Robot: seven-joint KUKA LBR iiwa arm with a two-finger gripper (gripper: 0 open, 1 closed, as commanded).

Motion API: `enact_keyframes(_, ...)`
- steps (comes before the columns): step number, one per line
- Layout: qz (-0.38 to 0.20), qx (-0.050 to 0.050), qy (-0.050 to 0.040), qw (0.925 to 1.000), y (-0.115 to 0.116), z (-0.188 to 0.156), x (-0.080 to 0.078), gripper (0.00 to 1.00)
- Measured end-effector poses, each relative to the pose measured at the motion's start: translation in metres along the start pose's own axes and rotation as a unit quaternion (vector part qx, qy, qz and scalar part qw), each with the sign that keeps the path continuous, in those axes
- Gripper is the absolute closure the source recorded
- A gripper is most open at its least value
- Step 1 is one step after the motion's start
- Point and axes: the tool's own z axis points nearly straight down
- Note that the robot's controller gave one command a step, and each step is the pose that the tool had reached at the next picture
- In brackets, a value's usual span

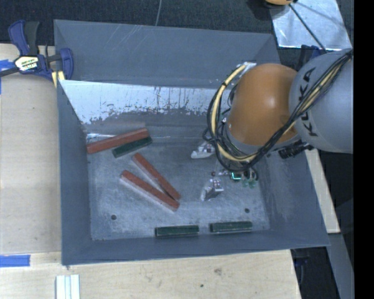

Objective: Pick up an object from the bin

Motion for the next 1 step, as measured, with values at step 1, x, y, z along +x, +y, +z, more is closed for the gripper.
enact_keyframes(1, 0.000, 0.000, -0.0041, 1.0000, 0.0001, -0.0043, -0.0019, 0.00)
